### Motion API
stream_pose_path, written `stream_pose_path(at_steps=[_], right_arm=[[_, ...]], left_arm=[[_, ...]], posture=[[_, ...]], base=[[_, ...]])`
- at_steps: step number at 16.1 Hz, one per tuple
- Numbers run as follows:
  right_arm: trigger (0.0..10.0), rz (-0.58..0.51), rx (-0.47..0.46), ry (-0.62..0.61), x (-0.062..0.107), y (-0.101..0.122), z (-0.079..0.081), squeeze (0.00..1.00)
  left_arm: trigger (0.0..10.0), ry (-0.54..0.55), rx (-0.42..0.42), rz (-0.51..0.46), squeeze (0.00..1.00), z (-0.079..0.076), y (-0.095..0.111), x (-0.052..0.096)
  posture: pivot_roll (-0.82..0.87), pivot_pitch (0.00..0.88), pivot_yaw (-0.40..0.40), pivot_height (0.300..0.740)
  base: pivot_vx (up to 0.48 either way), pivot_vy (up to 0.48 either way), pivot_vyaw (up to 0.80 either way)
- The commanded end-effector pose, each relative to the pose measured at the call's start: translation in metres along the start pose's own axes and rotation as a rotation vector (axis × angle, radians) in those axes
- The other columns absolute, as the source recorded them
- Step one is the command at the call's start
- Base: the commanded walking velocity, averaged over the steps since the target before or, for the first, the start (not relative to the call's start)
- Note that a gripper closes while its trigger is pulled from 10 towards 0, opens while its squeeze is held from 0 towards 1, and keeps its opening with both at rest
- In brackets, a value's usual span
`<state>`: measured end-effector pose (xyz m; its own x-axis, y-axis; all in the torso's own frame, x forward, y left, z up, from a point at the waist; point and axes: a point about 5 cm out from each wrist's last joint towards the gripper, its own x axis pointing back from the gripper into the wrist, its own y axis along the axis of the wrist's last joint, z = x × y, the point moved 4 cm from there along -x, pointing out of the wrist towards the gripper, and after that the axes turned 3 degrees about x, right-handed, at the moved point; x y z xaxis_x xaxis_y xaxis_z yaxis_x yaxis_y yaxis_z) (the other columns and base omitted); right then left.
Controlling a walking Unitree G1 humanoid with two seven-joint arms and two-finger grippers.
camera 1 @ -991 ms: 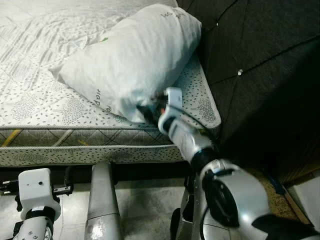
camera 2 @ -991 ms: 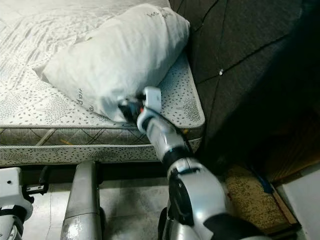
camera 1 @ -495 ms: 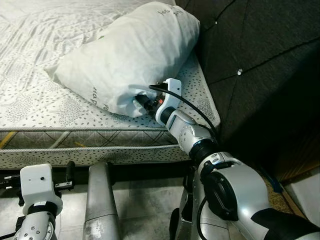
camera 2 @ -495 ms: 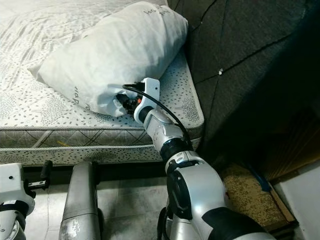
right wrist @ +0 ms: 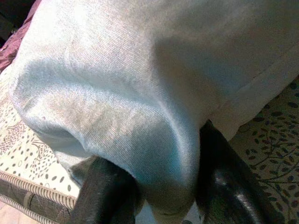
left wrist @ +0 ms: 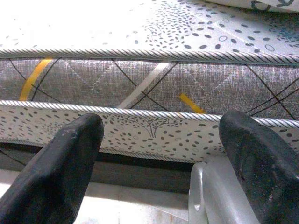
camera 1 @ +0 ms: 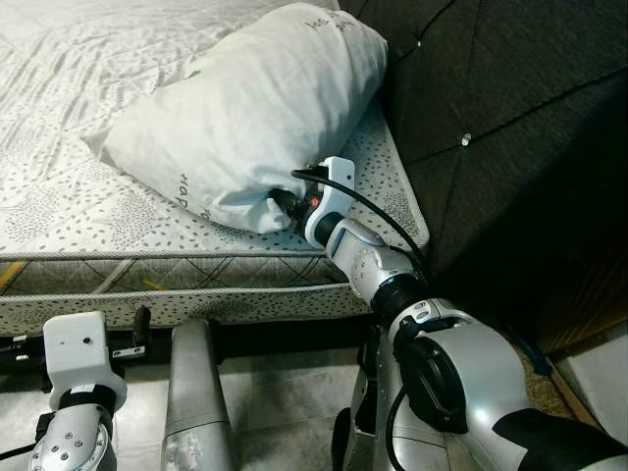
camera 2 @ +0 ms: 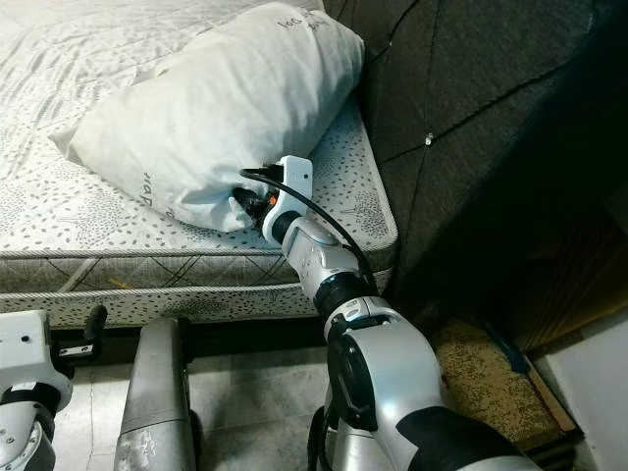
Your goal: Clean up the room
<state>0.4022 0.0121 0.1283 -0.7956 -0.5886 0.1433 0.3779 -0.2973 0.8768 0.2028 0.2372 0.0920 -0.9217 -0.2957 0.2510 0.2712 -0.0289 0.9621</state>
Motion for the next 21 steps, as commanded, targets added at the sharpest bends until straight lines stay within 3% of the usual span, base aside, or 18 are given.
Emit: stream_pose_path(at_steps=[1,4,6,8,9,11,12,15,16,19,21], right_arm=[[0.0,0.018,-0.048,0.185,-0.019,-0.016,0.087,0.00],[0.0,-0.026,0.023,0.124,-0.018,-0.006,0.067,0.00],[0.0,-0.103,0.059,0.029,-0.014,0.019,0.039,0.00],[0.0,-0.208,0.139,-0.141,0.004,0.062,-0.017,0.00],[0.0,-0.231,0.158,-0.178,0.009,0.072,-0.029,0.00],[0.0,-0.310,0.214,-0.332,0.039,0.111,-0.080,0.00],[0.0,-0.354,0.243,-0.430,0.063,0.134,-0.109,0.00],[0.0,-0.411,0.296,-0.602,0.111,0.164,-0.155,0.00],[0.0,-0.434,0.317,-0.704,0.142,0.175,-0.180,0.00],[0.0,-0.432,0.372,-0.829,0.188,0.175,-0.212,0.00],[0.0,-0.401,0.415,-0.873,0.215,0.148,-0.228,0.00]], left_arm=[[10.0,0.001,-0.010,0.022,0.00,0.000,-0.006,-0.001],[10.0,-0.009,-0.008,0.014,0.00,-0.003,-0.005,-0.005],[10.0,-0.020,-0.004,0.007,0.00,-0.007,-0.004,-0.010],[10.0,-0.026,0.001,-0.006,0.00,-0.011,-0.001,-0.019],[10.0,-0.026,0.004,-0.010,0.00,-0.011,-0.001,-0.021],[10.0,-0.037,0.017,-0.018,0.00,-0.016,0.000,-0.026],[10.0,-0.041,0.029,-0.020,0.00,-0.019,-0.001,-0.030],[10.0,-0.059,0.050,-0.028,0.00,-0.029,-0.001,-0.040],[10.0,-0.086,0.053,-0.033,0.00,-0.036,0.001,-0.047],[10.0,-0.112,0.052,-0.047,0.00,-0.043,0.005,-0.059],[10.0,-0.118,0.055,-0.056,0.00,-0.046,0.006,-0.064]], posture=[[0.36,0.069,-0.094,0.465],[0.35,0.050,-0.092,0.465],[0.33,0.033,-0.088,0.465],[0.31,0.016,-0.085,0.465],[0.30,0.014,-0.085,0.465],[0.27,0.003,-0.089,0.465],[0.24,0.000,-0.090,0.465],[0.19,0.000,-0.077,0.465],[0.14,0.000,-0.060,0.465],[0.10,0.000,-0.045,0.465],[0.08,0.000,-0.046,0.465]], base=[[0.000,0.000,0.00],[0.000,0.000,0.00],[0.000,0.000,0.00],[0.000,0.000,0.00],[0.000,0.000,0.00],[0.000,0.000,0.00],[0.000,0.000,0.00],[0.000,0.000,0.00],[0.000,0.000,0.00],[0.000,0.000,0.00],[0.000,0.000,0.00]])
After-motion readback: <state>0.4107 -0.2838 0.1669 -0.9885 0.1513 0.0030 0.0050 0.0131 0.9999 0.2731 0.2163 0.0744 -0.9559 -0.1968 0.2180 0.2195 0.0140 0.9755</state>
